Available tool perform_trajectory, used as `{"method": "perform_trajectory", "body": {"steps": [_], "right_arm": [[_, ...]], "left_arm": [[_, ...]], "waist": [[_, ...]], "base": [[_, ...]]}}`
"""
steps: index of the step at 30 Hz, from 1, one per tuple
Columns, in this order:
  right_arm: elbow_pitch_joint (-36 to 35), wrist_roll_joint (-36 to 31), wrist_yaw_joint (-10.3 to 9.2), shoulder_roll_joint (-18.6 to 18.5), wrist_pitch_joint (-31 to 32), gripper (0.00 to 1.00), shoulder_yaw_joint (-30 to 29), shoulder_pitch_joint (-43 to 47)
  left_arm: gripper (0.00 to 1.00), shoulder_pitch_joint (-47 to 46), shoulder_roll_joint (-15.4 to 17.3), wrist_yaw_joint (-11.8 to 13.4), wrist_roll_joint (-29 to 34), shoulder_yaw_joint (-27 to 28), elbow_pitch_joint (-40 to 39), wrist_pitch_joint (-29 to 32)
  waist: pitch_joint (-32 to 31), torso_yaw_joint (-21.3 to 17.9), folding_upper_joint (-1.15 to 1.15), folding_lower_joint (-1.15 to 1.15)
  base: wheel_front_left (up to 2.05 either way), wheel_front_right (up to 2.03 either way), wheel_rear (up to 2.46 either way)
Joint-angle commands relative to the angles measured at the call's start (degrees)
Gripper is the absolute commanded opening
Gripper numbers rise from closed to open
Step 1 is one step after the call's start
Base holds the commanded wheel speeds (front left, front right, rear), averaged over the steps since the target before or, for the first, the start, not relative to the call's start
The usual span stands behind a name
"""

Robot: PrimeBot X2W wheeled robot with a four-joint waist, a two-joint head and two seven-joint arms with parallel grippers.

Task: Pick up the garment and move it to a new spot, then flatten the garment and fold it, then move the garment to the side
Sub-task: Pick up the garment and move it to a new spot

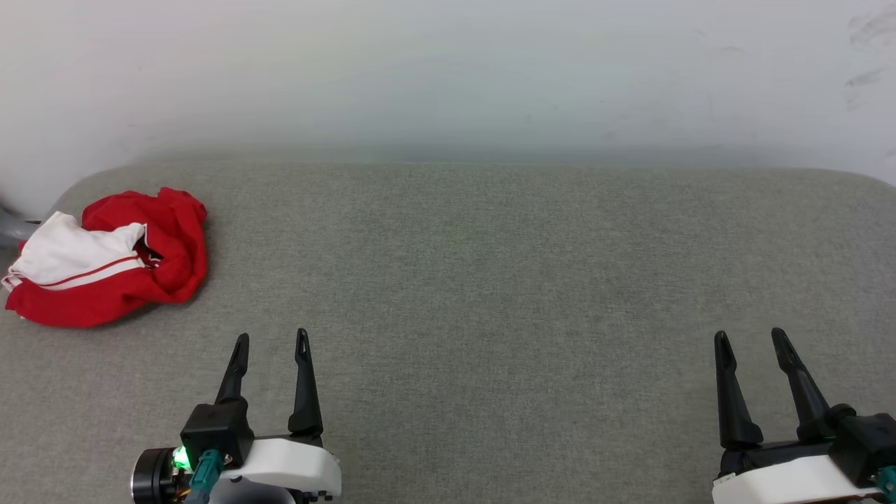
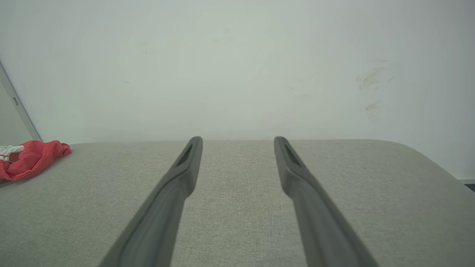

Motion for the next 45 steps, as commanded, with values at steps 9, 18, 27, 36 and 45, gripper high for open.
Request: {"method": "perform_trajectory", "body": {"steps": [9,18,27,36,45], "right_arm": [[-0.15,-0.97,-0.04,0.05,-0.18,1.0,0.82,0.68],[-0.45,-2.05,-0.04,0.05,-0.18,1.0,1.19,0.81],[-0.61,-2.66,-0.04,0.05,-0.18,1.0,1.89,0.96],[-0.66,-3.28,-0.04,0.05,-0.18,1.0,2.57,0.75],[-0.56,-3.64,-0.04,0.05,-0.18,1.0,2.74,0.4]], "left_arm": [[1.0,-0.76,-0.08,0.44,-0.3,0.26,0.16,-0.16],[1.0,-0.53,-0.07,0.96,-0.33,0.6,0.25,-0.16],[1.0,-0.31,-0.08,1.15,-0.8,1.25,0.24,-0.16],[1.0,0.47,-0.08,1.38,-1.44,1.91,0.15,-0.16],[1.0,0.8,-0.09,1.42,-2.33,2.15,0.31,-0.16]], "waist": [[0.39,4.71,0.0,0.0],[0.83,10.83,0.0,0.0],[1.09,17.62,0.0,0.0],[1.37,22.42,0.0,0.0],[1.96,25.12,0.0,0.0]], "base": [[0.0,0.0,0.0],[0.0,0.0,0.0],[0.0,0.0,0.0],[0.0,0.0,0.0],[0.0,0.0,0.0]]}}
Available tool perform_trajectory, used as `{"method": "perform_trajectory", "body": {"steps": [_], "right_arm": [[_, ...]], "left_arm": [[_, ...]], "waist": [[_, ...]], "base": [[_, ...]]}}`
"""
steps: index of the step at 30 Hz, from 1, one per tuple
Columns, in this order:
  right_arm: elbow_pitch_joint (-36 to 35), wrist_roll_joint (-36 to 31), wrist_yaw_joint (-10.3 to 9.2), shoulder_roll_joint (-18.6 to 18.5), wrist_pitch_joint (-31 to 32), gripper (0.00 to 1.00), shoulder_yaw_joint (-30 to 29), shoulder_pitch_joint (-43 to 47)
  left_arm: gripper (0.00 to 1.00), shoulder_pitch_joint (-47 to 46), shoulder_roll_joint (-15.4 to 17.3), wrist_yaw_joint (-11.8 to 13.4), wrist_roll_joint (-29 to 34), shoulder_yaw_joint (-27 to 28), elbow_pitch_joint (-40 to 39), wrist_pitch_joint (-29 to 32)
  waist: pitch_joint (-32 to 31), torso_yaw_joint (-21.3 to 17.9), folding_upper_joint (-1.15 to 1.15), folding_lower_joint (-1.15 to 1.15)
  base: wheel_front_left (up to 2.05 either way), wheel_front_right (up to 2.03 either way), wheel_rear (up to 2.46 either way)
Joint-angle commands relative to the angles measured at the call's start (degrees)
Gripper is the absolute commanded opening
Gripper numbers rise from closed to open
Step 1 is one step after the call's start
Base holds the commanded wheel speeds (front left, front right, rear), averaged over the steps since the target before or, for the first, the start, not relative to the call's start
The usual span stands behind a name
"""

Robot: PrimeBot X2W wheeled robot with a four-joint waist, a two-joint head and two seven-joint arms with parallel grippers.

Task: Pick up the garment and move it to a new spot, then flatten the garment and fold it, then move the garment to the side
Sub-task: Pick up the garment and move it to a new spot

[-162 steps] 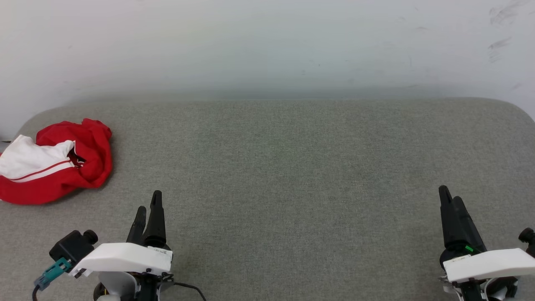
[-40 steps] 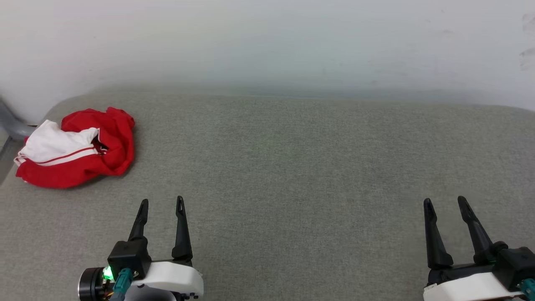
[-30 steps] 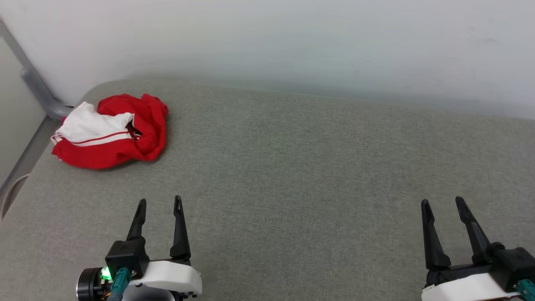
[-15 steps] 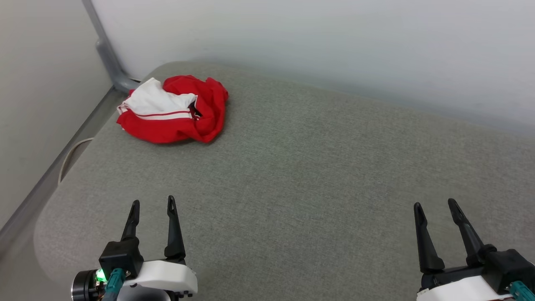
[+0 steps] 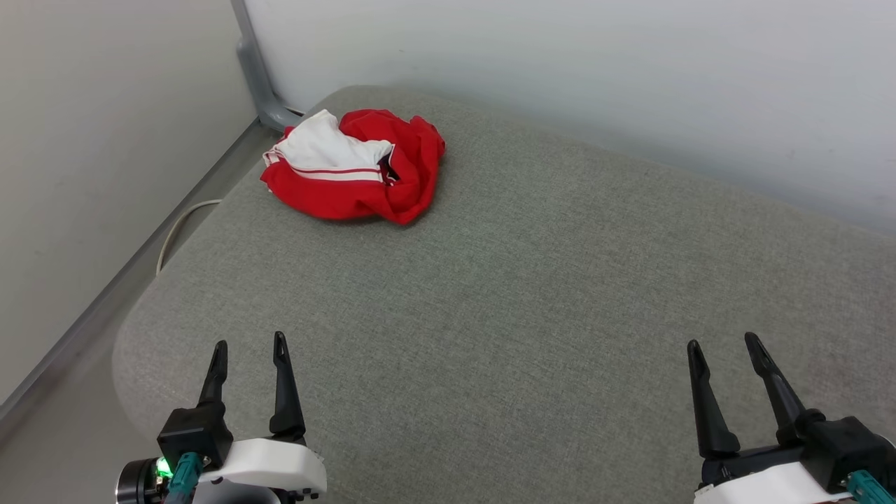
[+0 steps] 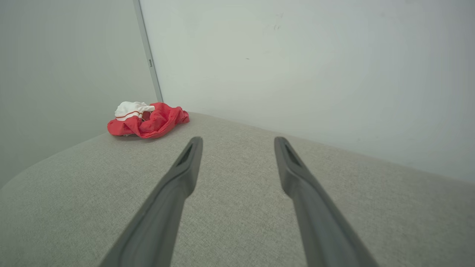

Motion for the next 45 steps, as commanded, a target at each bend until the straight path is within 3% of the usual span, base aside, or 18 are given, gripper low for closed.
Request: {"method": "perform_trajectory", "body": {"steps": [1,7,19,26,33,39,45], "right_arm": [[-0.14,-0.21,-0.04,0.05,-0.14,1.0,0.08,-0.36],[-0.38,-0.63,-0.04,0.05,-0.14,1.0,0.57,-1.05],[-3.11,-5.25,-0.04,0.05,-0.14,1.0,0.38,-5.2],[-6.36,-7.65,-0.05,0.05,-0.14,1.0,-0.17,-8.54],[-9.54,-9.71,-0.04,0.04,-0.14,1.0,-1.24,-11.53],[-11.77,-10.34,-0.05,-0.28,-0.14,1.0,-1.38,-13.24],[-13.08,-10.65,-0.05,-0.55,-0.14,1.0,-1.44,-14.44]], "left_arm": [[1.0,0.48,-0.11,0.08,-0.17,0.04,-0.07,-0.16],[1.0,-1.32,-0.1,-1.08,-1.65,1.0,-0.55,-0.16],[1.0,-21.9,1.36,-10.11,-1.3,12.96,1.27,-0.15],[1.0,-36.84,6.93,-13.72,-1.06,16.45,6.47,-0.15],[1.0,-49.81,13.21,-15.22,-3.63,14.87,16.25,0.3],[1.0,-57.91,17.57,-15.45,-9.04,9.24,26.65,9.6],[1.0,-61.31,21.51,-15.45,-17.42,0.94,35.31,27.2]], "waist": [[0.12,0.14,0.0,0.0],[0.82,-0.46,0.0,0.0],[9.0,-6.38,0.0,0.0],[16.46,-9.83,0.0,0.0],[22.52,-11.92,0.0,0.0],[25.82,-13.14,0.0,0.0],[28.08,-14.13,0.0,0.0]], "base": [[0.0,0.0,0.0],[0.0,0.0,0.0],[0.0,0.0,0.0],[0.0,0.0,0.0],[0.0,0.0,0.0],[0.0,0.0,0.0],[0.0,0.0,0.0]]}}
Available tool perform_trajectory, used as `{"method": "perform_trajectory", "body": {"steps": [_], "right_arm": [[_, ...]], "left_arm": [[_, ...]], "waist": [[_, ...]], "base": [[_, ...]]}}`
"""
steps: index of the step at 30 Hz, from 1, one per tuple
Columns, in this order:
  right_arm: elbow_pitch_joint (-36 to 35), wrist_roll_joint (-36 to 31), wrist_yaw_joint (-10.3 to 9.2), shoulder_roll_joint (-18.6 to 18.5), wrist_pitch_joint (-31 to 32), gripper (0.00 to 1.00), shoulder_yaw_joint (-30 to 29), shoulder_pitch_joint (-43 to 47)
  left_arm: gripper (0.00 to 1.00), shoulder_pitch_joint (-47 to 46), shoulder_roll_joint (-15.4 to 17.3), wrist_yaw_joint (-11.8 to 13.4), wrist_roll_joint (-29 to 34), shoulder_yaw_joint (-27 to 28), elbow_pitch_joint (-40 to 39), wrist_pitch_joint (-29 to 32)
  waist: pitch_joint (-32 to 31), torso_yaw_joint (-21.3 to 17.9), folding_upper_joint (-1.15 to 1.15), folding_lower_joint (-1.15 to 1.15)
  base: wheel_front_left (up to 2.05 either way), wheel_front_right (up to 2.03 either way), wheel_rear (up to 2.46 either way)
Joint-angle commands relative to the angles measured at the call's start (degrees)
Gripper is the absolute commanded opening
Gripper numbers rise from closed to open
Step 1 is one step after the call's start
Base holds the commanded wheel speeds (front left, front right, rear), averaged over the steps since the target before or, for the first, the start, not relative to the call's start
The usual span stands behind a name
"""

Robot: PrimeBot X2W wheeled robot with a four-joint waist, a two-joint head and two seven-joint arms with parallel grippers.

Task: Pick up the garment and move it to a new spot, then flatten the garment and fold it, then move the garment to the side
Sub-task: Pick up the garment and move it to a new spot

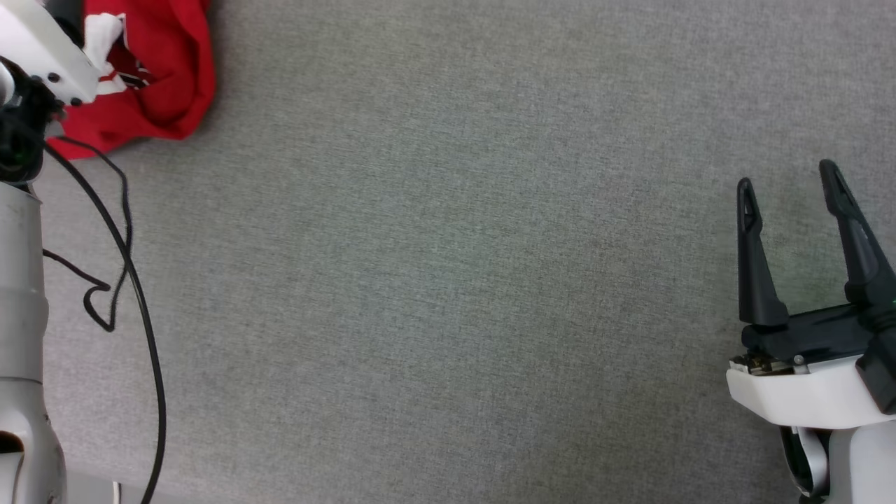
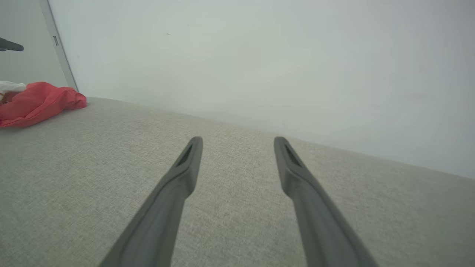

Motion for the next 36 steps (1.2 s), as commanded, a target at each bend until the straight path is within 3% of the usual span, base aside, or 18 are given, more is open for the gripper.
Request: {"method": "perform_trajectory", "body": {"steps": [1,5,11,20,21,22,23,29,36], "right_arm": [[-0.37,-0.08,-0.05,-0.25,-0.14,1.0,-0.1,-0.71],[-0.96,-0.17,-0.04,-0.4,-0.14,1.0,-0.21,-1.17],[-0.86,-0.32,-0.04,-0.61,-0.14,1.0,0.02,-1.95],[-0.34,0.1,-0.04,-0.62,-0.14,1.0,0.45,-2.6],[-0.28,0.09,-0.04,-0.62,-0.14,1.0,0.4,-2.58],[-0.28,0.09,-0.04,-0.62,-0.14,1.0,0.4,-2.58],[-0.18,0.09,-0.04,-0.59,-0.14,1.0,0.32,-2.53],[0.58,0.86,-0.04,-0.35,-0.14,1.0,0.28,-1.48],[2.03,1.9,-0.04,0.09,-0.14,1.0,0.9,-0.01]], "left_arm": [[1.0,-0.9,0.31,0.02,-2.31,-1.2,1.08,3.68],[1.0,-1.71,2.88,0.02,-8.14,-4.36,3.04,14.1],[1.0,-1.71,3.34,0.01,-13.5,-6.9,7.33,24.07],[1.0,1.91,1.25,0.0,-13.47,-13.98,13.49,28.04],[0.44,1.96,1.36,0.0,-13.59,-14.66,13.36,27.47],[0.44,1.96,1.36,0.0,-13.59,-14.66,13.36,27.47],[0.0,1.87,1.8,0.0,-13.62,-15.05,13.17,26.56],[0.0,-1.04,5.25,0.0,-13.19,-18.37,9.54,19.52],[0.0,-3.82,6.95,0.0,-12.82,-24.76,4.64,12.24]], "waist": [[0.75,-0.51,0.0,-0.01],[1.84,-0.85,0.0,-0.01],[3.37,-1.08,0.0,-0.01],[4.17,-1.78,0.0,-0.01],[4.03,-1.78,0.0,-0.01],[4.03,-1.78,0.0,-0.01],[3.79,-1.76,0.0,-0.01],[0.68,-0.81,0.0,-0.01],[-5.51,0.36,0.0,-0.01]], "base": [[0.0,0.0,0.0],[0.0,0.0,0.0],[0.0,0.0,0.0],[0.0,0.0,0.0],[0.0,0.0,0.0],[0.0,0.0,0.0],[0.0,0.0,0.0],[0.0,0.0,0.0],[0.0,0.0,0.0]]}}
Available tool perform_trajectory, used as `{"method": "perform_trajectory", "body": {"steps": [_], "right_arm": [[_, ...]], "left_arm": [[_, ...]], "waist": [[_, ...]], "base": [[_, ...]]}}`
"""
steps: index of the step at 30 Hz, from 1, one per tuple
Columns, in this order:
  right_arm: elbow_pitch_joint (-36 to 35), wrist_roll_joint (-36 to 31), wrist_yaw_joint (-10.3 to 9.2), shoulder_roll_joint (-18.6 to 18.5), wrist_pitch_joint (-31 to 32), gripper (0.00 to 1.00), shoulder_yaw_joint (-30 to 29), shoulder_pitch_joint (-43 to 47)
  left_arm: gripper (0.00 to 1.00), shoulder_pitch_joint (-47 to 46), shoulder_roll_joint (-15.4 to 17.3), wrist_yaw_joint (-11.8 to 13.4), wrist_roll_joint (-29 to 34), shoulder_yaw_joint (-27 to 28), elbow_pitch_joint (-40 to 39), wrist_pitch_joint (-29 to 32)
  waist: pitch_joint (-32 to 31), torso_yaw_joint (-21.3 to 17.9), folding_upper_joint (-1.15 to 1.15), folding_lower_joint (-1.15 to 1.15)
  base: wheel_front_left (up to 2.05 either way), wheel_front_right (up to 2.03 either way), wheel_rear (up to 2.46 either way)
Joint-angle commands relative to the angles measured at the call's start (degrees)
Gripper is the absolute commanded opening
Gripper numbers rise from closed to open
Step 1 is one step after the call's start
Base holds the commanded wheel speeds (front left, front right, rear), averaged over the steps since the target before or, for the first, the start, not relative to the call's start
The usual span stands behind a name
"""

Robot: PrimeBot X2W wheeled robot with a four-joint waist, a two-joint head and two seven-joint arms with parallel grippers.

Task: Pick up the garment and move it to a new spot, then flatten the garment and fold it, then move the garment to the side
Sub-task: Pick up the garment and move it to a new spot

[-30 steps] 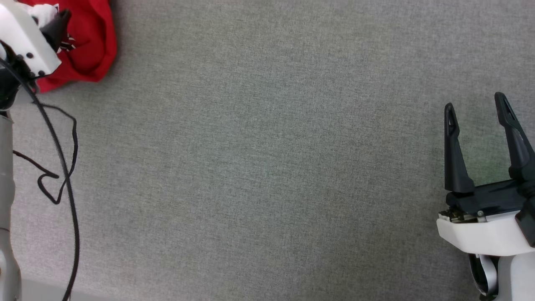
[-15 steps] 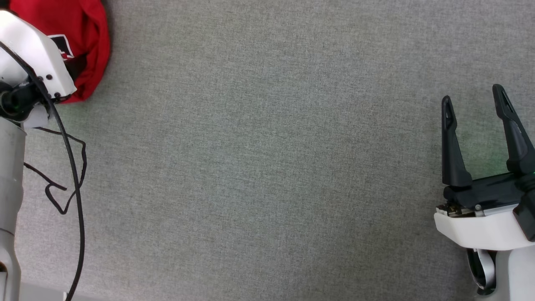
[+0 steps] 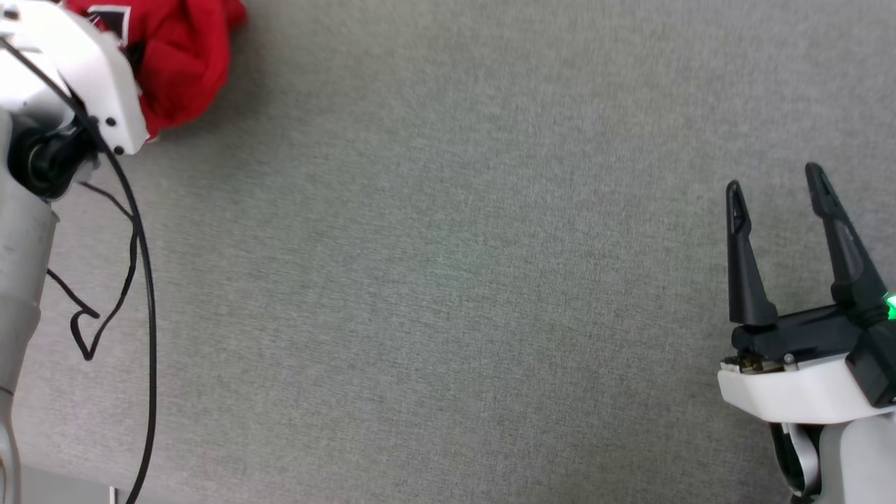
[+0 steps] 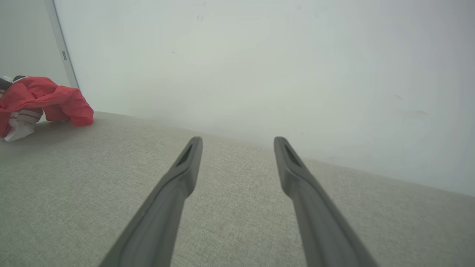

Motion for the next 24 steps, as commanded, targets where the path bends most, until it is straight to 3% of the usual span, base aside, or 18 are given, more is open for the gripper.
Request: {"method": "perform_trajectory", "body": {"steps": [1,7,12,24], "right_arm": [[0.25,0.26,-0.05,0.17,-0.14,1.0,0.1,0.89],[0.98,1.55,-0.05,0.41,-0.14,1.0,0.27,1.78],[1.19,3.79,-0.05,0.43,-0.14,1.0,-0.24,2.59],[1.35,8.25,-0.05,0.45,-0.14,1.0,-1.17,1.3]], "left_arm": [[0.0,-0.82,0.27,0.02,0.01,-0.57,-0.65,-0.61],[0.0,-3.15,1.45,0.01,0.21,-7.09,-7.08,-3.28],[0.0,-5.04,0.17,0.02,1.12,-11.64,-12.77,-4.58],[0.0,-8.95,-7.06,0.01,2.75,-20.75,-22.72,-4.2]], "waist": [[-2.34,0.58,0.0,0.0],[-6.32,-0.5,0.0,0.0],[-8.27,-2.85,0.0,0.0],[-8.55,-14.29,0.0,0.0]], "base": [[0.0,0.0,0.0],[0.0,0.0,0.0],[0.0,0.0,0.0],[0.0,0.0,0.0]]}}
